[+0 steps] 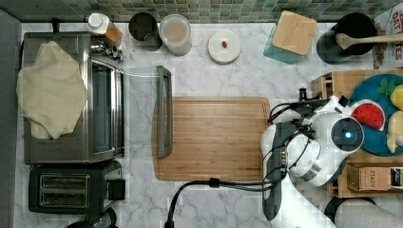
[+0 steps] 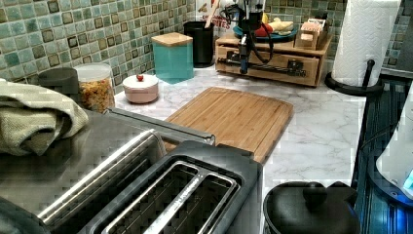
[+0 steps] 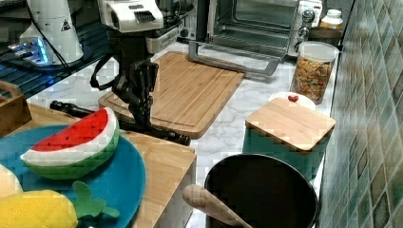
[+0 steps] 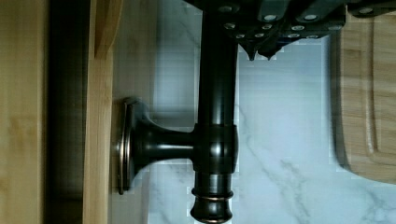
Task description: Close the drawer.
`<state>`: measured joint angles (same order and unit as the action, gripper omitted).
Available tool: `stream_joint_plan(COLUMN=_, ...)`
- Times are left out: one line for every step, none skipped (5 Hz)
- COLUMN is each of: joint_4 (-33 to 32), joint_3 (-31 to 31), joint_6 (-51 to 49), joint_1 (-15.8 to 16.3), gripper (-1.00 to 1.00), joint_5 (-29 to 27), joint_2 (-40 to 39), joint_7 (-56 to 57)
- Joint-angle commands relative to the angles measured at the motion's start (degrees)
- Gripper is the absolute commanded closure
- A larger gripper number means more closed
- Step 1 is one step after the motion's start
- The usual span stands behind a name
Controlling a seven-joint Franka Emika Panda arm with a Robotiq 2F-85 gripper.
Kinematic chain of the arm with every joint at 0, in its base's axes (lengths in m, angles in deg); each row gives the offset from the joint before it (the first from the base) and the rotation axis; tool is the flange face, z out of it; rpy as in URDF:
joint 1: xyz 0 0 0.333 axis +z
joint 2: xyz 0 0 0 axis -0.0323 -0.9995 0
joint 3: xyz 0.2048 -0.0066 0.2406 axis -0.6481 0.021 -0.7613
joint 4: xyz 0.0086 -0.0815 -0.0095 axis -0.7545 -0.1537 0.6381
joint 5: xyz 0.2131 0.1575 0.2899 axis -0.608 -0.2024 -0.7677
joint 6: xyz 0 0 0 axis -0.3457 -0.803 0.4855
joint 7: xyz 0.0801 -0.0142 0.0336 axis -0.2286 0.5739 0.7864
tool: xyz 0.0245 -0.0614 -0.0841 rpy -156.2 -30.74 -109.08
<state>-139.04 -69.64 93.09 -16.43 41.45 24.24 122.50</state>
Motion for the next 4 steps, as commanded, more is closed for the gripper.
stream_joint_plan(joint_4=15.1, joint_3=5.5, joint_6=3.1, joint_1=-10.0, gripper=1.00, joint_5=2.4, joint_2=-6.7, joint_7=8.9)
stream_joint_plan(joint_4=20.3, joint_3=5.5, joint_6=4.1, joint_1=-12.9, gripper=1.00, joint_5=-0.8, joint_2=-9.7, joint_7=15.2)
stream_joint_plan(joint_4=27.2, joint_3=7.9, joint_6=-3.3, joint_1=-11.8, gripper=1.00, joint_5=1.9, joint_2=-12.5, joint_7=14.4)
stream_joint_plan(joint_4=25.9, joint_3=7.9, joint_6=2.3, joint_1=-12.8, gripper=1.00, joint_5=-0.4, joint_2=-12.2, joint_7=15.9)
